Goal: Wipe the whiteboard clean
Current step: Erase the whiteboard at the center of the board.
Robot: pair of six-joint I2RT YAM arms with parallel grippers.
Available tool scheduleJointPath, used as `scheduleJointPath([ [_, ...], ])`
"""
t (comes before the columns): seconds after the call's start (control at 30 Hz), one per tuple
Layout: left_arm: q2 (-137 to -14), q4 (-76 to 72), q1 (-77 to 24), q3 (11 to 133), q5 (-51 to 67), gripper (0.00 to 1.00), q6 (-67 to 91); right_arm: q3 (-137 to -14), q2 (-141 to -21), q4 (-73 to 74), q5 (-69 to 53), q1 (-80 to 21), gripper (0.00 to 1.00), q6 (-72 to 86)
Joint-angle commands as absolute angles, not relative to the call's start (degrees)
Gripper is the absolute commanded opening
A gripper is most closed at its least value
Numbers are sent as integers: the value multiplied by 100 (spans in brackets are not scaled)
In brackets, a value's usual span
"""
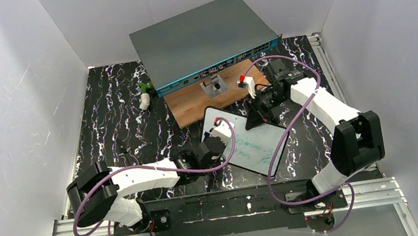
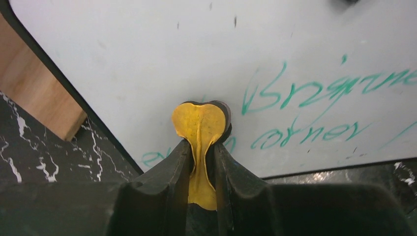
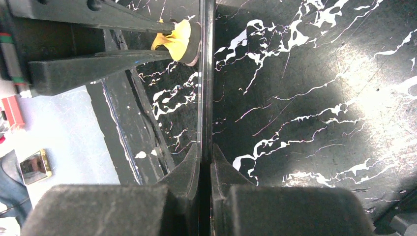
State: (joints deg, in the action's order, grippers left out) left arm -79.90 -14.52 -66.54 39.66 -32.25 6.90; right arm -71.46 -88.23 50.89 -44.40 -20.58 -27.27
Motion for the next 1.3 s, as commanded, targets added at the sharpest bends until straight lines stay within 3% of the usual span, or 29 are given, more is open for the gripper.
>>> scheduleJointPath([
  [0.0, -8040, -1657, -6426, 4558, -3158, 0, 386, -7145, -8847, 5132, -4291, -2127, 1, -3094],
  [0.6, -7846, -1924, -6477, 3263, -2567, 0, 1442, -7154, -8860, 5142, -4291, -2126, 1, -3109],
  [1.27, -7938, -1681, -5941, 4613, -2554, 0, 988, -7154, -8846, 5150, -4281, -2127, 1, -3115],
])
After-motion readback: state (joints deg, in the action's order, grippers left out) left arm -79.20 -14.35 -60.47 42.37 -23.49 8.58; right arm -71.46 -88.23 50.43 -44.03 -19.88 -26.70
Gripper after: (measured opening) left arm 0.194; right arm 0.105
